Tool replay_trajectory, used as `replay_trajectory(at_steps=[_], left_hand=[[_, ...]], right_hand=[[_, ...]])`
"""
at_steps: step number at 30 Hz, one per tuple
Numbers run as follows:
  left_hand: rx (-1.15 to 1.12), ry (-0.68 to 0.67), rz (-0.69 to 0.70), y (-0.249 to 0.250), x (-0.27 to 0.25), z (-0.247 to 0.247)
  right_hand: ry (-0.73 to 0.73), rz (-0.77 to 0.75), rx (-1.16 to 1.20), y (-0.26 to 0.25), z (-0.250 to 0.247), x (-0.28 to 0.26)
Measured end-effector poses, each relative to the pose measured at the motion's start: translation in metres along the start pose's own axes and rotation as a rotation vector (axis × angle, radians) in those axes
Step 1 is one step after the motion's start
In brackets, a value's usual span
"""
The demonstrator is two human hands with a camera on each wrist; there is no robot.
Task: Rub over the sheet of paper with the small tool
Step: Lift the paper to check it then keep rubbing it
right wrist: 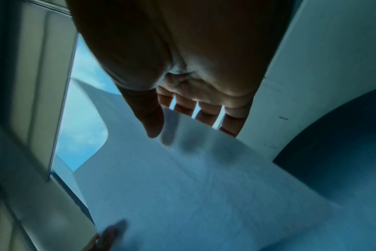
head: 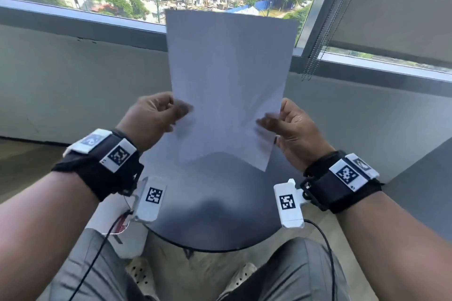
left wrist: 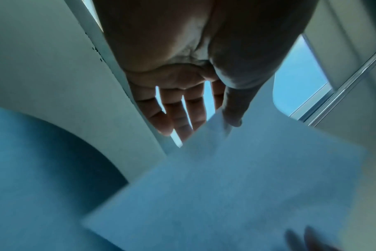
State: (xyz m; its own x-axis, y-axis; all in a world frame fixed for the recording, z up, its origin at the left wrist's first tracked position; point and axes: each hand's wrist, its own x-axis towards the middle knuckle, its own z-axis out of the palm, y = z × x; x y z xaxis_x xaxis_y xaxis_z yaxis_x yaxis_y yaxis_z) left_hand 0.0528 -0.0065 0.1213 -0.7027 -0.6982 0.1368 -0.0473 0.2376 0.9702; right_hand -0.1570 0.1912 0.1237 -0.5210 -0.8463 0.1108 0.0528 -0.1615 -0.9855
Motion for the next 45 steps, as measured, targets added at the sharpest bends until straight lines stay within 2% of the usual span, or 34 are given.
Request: replay_trajectory(at_steps=[2,4,6,9,12,15,18,19,21,23,25,27,29,32,34,36,39,45], left_hand=[[-0.062,0.024,0.042,0.005,0.001,-0.003],[-0.091,0.035,0.017,-0.006,-0.003,-0.003],[0.002,0.014,-0.062,-0.034,-0.010,0.001],[0.181,-0.114,-0.255,-0.080,-0.029,0.007],[0.201,-0.150,-0.311,-0.089,-0.032,0.006],[0.153,-0.097,-0.335,-0.080,-0.023,0.002],[0.282,-0.073,-0.390,-0.084,-0.023,0.002],[0.341,-0.087,-0.429,-0.090,-0.025,0.001],[0.456,-0.128,-0.471,-0.104,-0.033,0.001],[0.596,-0.166,-0.502,-0.116,-0.038,-0.001],[0.725,-0.177,-0.530,-0.124,-0.041,-0.002],[0.759,-0.147,-0.502,-0.126,-0.040,-0.002],[0.851,-0.159,-0.383,-0.121,-0.038,0.003],[1.040,-0.349,-0.219,-0.113,-0.038,0.019],[1.137,-0.505,-0.195,-0.115,-0.038,0.031],[1.218,-0.605,-0.200,-0.121,-0.039,0.040],[1.238,-0.637,-0.203,-0.130,-0.041,0.044],[1.300,-0.694,-0.080,-0.127,-0.051,0.041]], right_hand=[[0.025,-0.016,-0.067,0.003,0.000,-0.003],[0.079,0.030,-0.131,0.019,-0.002,-0.008],[0.073,0.102,-0.272,0.045,-0.007,-0.016],[0.005,0.254,-0.447,0.078,-0.008,-0.028],[0.041,0.270,-0.499,0.081,-0.005,-0.025],[0.003,0.259,-0.466,0.073,-0.009,-0.013],[0.043,0.317,-0.516,0.071,-0.030,-0.007],[0.086,0.326,-0.592,0.076,-0.042,-0.007],[0.122,0.336,-0.912,0.089,-0.072,-0.009],[0.018,0.409,-1.302,0.106,-0.097,-0.018],[-0.107,0.451,-1.476,0.123,-0.110,-0.030],[-0.160,0.378,-1.510,0.133,-0.118,-0.036],[-0.177,0.311,-1.512,0.134,-0.123,-0.037],[-0.156,0.316,-1.465,0.129,-0.132,-0.037],[-0.109,0.328,-1.476,0.126,-0.135,-0.037],[-0.023,0.334,-1.522,0.125,-0.130,-0.036],[0.057,0.325,-1.448,0.119,-0.099,-0.024],[-0.173,0.352,-1.094,0.116,-0.005,0.009]])
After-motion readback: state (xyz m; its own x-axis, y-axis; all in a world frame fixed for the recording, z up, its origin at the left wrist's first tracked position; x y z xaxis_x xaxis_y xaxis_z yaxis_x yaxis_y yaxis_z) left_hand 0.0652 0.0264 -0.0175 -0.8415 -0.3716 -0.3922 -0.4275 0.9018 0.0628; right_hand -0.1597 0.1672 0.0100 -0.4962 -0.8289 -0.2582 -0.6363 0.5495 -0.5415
